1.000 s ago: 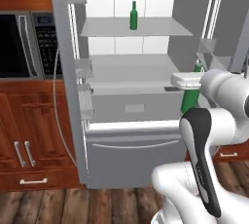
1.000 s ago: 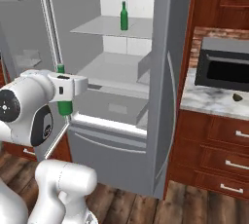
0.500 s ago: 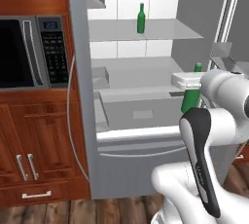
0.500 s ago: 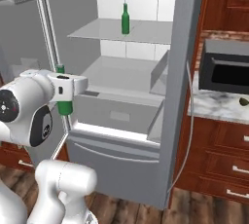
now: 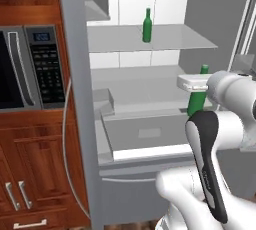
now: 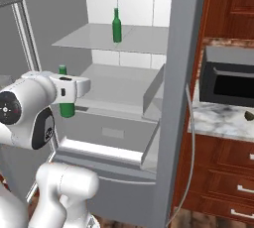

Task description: Place the beers on the top shelf of the fridge to keep them out of children's reach, and place the kiwi on lower shelves for easy access.

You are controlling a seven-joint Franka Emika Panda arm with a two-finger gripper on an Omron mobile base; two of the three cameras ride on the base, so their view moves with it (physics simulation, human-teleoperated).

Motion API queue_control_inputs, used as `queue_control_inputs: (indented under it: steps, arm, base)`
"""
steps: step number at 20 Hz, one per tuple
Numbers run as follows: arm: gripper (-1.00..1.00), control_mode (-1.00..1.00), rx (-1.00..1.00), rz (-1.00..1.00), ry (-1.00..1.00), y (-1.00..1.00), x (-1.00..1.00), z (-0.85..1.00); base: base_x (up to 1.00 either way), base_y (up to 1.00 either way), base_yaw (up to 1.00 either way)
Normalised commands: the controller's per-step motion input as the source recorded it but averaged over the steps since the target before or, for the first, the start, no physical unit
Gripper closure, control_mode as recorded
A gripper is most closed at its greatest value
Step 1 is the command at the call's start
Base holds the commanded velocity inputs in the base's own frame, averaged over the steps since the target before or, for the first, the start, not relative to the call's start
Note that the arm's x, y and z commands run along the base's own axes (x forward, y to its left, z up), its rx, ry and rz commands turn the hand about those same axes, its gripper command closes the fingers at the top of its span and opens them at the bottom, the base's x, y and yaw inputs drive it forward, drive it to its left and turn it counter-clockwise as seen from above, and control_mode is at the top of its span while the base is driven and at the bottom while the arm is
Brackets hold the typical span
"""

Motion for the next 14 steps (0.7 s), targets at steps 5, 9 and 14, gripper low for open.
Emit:
queue_control_inputs:
  steps: [5, 9, 14]
  arm:
    - [1.00, 1.00, 0.00, 0.00, 0.00, 0.00, 0.00, 0.00]
    - [1.00, 1.00, 0.00, 0.00, 0.00, 0.00, 0.00, 0.00]
    - [1.00, 1.00, 0.00, 0.00, 0.00, 0.00, 0.00, 0.00]
  base:
    - [0.55, 0.00, -0.07]
    - [0.48, 0.00, -0.07]
    - [0.42, 0.00, -0.07]
